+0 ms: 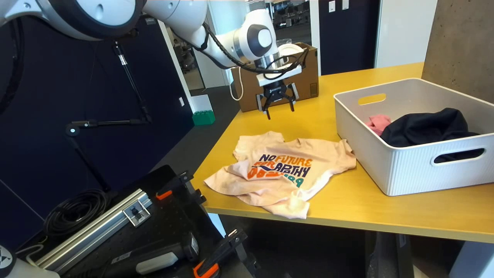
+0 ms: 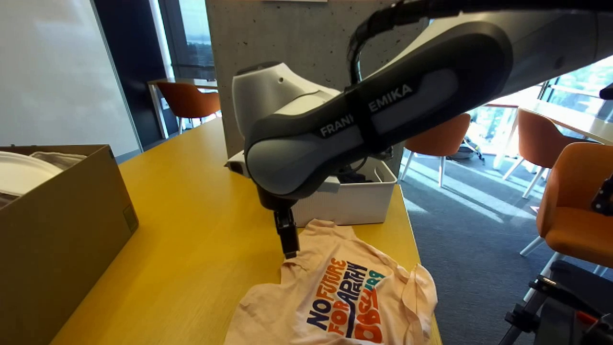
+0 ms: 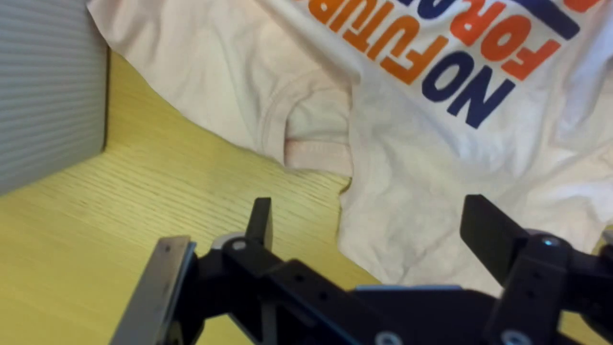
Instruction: Fold the shirt and place it in the basket
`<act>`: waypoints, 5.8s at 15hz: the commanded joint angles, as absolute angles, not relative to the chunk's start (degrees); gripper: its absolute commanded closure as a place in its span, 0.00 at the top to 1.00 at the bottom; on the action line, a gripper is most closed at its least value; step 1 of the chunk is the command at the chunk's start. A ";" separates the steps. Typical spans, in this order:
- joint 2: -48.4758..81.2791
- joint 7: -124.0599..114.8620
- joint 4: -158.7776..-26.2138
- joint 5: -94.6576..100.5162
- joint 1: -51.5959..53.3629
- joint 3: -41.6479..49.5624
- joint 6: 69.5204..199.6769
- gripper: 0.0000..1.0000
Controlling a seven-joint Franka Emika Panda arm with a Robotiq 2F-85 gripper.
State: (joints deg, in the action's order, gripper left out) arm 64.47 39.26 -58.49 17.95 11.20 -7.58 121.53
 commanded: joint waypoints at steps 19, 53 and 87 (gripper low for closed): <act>60.49 21.80 -79.35 18.50 18.36 -7.84 132.69 1.00; 80.50 33.59 -43.83 19.38 16.31 -4.60 134.93 0.01; 46.78 -5.10 -76.39 19.11 29.73 -0.66 114.48 0.01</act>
